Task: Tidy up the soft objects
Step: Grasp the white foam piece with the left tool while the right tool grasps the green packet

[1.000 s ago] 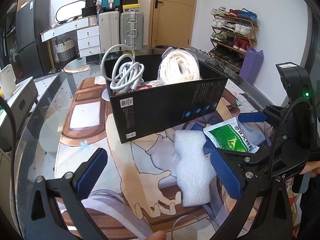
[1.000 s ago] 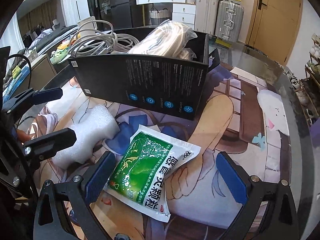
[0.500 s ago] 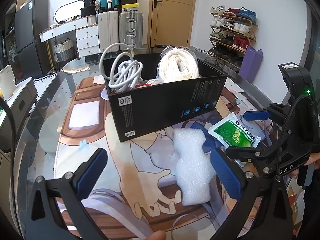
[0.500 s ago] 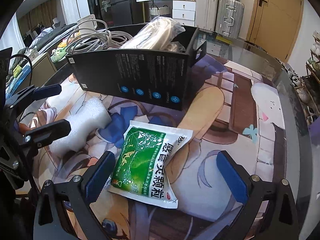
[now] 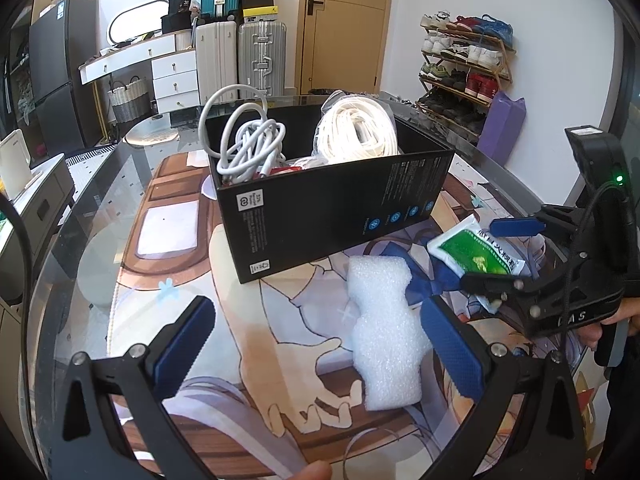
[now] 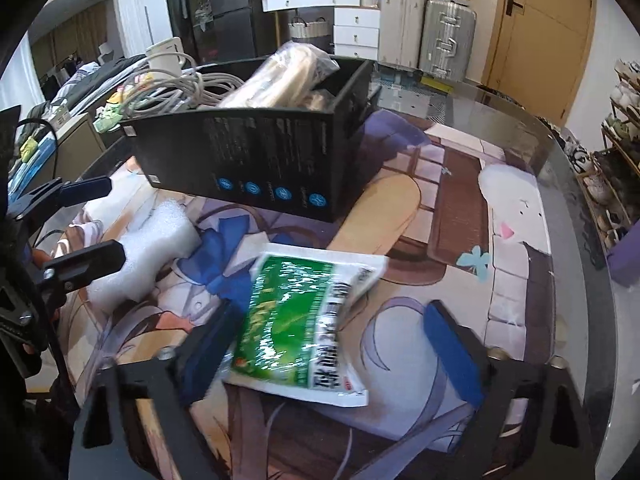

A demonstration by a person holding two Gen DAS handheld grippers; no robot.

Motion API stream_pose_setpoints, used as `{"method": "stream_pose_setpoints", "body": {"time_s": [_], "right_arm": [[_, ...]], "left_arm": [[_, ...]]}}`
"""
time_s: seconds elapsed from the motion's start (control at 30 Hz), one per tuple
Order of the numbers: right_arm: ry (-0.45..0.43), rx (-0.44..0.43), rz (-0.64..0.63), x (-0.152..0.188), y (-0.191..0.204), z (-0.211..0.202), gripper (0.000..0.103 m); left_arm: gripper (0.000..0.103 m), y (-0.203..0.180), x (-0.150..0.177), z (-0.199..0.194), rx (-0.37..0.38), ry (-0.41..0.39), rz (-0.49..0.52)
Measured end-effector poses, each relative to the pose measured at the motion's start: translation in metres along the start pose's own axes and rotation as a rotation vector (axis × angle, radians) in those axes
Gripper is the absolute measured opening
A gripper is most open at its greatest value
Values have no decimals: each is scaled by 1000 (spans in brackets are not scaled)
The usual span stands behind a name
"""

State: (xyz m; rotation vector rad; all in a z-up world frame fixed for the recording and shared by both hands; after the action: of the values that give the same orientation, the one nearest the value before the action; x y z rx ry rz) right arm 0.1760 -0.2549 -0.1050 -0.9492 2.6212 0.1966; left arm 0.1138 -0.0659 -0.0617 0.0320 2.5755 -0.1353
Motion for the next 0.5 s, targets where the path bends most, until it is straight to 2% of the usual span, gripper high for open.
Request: {"method": "stream_pose_setpoints", "body": {"time_s": [0.07,0.17,0.37,0.5], "right_arm": [[-6,-2,-7,-1,1,-2,63],[-14,-14,-32,-1,8,-4,52],[-24,-25,-67,-1,18,-6,43],[-29,-28,-80,0,22,-7,42]], "left_arm": [[103,0,0,0,0,1,1],[103,0,0,0,-2,1,1],[103,0,1,1,-2,3,2],[103,-1,2,3,-2,17,11]]}}
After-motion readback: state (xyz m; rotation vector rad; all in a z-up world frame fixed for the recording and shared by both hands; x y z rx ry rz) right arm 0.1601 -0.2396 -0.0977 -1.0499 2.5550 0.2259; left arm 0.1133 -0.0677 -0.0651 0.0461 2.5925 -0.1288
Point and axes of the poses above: each gripper's, at about its wrist camera, not at the fingertips, and z roughly the way its jaws point, y to its left, x to its underside, the point moved 7 cm from there along z, roughly the way its jaws point, and after that the axes turned 14 degrees about y, right-handed, at the moved point
